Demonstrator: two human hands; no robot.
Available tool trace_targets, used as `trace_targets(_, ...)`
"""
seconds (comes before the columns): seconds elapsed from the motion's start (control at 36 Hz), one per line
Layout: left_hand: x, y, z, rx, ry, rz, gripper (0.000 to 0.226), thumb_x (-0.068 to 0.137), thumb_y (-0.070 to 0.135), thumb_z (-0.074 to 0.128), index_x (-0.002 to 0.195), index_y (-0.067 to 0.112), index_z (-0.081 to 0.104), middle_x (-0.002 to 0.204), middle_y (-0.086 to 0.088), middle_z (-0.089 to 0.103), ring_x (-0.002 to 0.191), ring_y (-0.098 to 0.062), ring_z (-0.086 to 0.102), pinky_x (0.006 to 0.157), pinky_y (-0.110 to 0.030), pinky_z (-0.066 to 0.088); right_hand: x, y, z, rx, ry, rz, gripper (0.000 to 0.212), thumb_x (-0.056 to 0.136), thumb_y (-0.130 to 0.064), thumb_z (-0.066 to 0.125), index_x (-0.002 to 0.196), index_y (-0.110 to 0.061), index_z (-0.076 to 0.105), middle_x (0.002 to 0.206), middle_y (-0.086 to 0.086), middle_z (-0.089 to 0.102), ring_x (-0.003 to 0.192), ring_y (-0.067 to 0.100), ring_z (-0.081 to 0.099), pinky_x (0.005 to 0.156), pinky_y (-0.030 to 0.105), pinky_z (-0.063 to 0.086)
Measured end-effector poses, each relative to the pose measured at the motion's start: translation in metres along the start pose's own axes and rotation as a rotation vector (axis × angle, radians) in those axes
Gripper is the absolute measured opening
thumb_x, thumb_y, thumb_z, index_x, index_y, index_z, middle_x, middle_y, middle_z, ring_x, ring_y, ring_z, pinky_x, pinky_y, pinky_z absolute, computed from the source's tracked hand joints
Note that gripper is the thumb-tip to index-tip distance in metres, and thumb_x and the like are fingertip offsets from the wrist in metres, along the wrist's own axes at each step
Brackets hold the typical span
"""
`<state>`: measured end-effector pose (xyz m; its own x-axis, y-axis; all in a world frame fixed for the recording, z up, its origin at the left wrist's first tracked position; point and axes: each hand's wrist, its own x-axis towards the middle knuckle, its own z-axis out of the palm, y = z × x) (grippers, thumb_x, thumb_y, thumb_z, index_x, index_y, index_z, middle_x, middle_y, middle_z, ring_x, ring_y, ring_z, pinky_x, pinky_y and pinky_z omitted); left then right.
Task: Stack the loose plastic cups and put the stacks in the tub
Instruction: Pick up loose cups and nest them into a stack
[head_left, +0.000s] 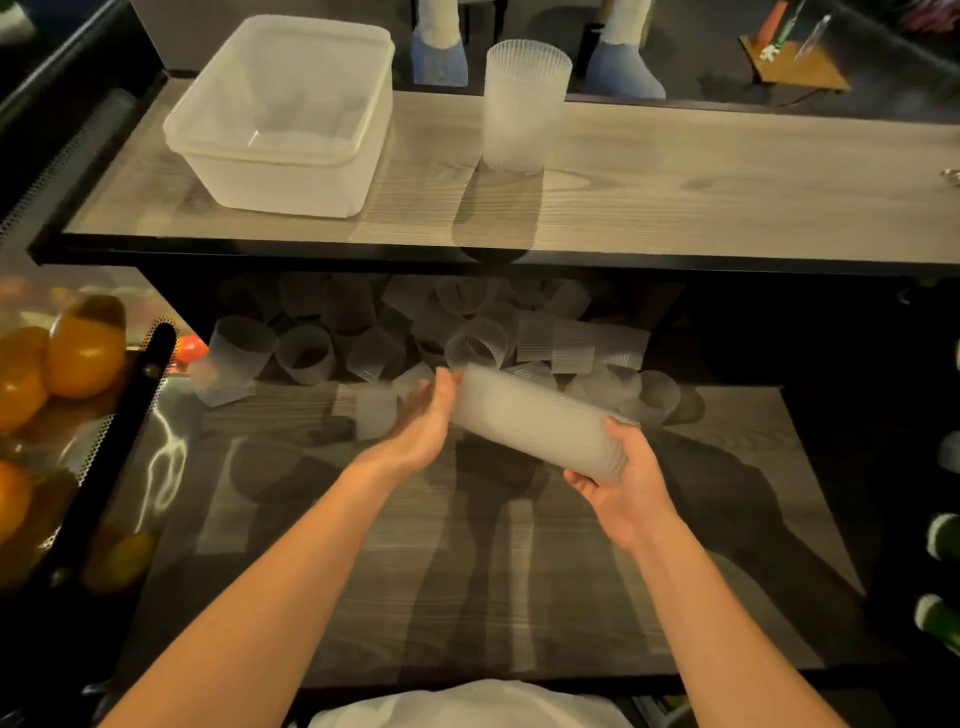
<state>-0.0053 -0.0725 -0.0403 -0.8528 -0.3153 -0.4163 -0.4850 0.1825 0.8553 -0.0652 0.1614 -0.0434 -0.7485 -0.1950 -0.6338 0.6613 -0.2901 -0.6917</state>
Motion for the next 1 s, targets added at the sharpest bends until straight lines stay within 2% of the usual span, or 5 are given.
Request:
trace_targets(0.14, 0.034, 0.040, 0.001, 0.243, 0.385, 0.105, 0.046, 0.102, 0.048, 0.033, 0.126, 0.012, 0.051, 0.130, -0.012, 0.045, 0.125, -0.030, 0.033, 0.103, -0.042, 0.031, 0.002, -0.011, -0.016, 0.039, 0.034, 0.003, 0.044, 0.097, -0.031, 0.062, 0.138, -0.018, 0.053, 0.141, 0.017, 0.054, 0.120, 0.032, 0.058, 0.077, 0.038, 0.054)
trace_targets(0.33, 0.077, 0.062, 0.017, 0.580, 0.277, -0.058, 0.051, 0.091, 0.057, 0.051, 0.068, 0.012, 0.054, 0.088, -0.010, 0.064, 0.099, -0.034, 0.059, 0.092, -0.041, 0.042, 0.003, -0.013, -0.031, 0.012, 0.077, 0.001, 0.048, 0.097, -0.032, 0.063, 0.142, -0.016, 0.053, 0.139, 0.017, 0.059, 0.122, 0.036, 0.062, 0.065, 0.033, 0.058)
trace_targets(0.58, 0.060, 0.060, 0.008, 0.054, 0.307, -0.158, 0.068, 0.088, 0.056, 0.050, 0.140, 0.013, 0.040, 0.136, -0.011, 0.049, 0.115, -0.034, 0.055, 0.097, -0.044, 0.045, 0.004, -0.017, -0.034, 0.080, 0.060, 0.025, 0.049, 0.096, -0.029, 0.065, 0.141, -0.016, 0.052, 0.141, 0.018, 0.056, 0.124, 0.036, 0.059, 0.076, 0.037, 0.056)
trace_targets(0.75, 0.031, 0.033, 0.019, -0.190, 0.217, -0.165, 0.027, 0.095, 0.040, 0.056, 0.111, 0.018, 0.056, 0.101, -0.002, 0.061, 0.077, -0.015, 0.063, 0.059, -0.026, 0.046, 0.002, -0.016, -0.028, 0.067, 0.050, 0.030, 0.049, 0.094, -0.030, 0.068, 0.139, -0.017, 0.054, 0.140, 0.017, 0.057, 0.125, 0.036, 0.059, 0.073, 0.037, 0.057)
trace_targets(1.0, -0.011, -0.009, -0.015, -0.255, 0.002, -0.019, 0.061, 0.081, 0.042, 0.058, 0.135, 0.053, 0.033, 0.134, 0.006, 0.045, 0.116, -0.018, 0.050, 0.093, -0.040, 0.050, -0.003, -0.009, -0.028, -0.042, -0.013, 0.062, 0.050, 0.094, -0.030, 0.066, 0.140, -0.017, 0.052, 0.139, 0.017, 0.055, 0.123, 0.034, 0.058, 0.074, 0.036, 0.055)
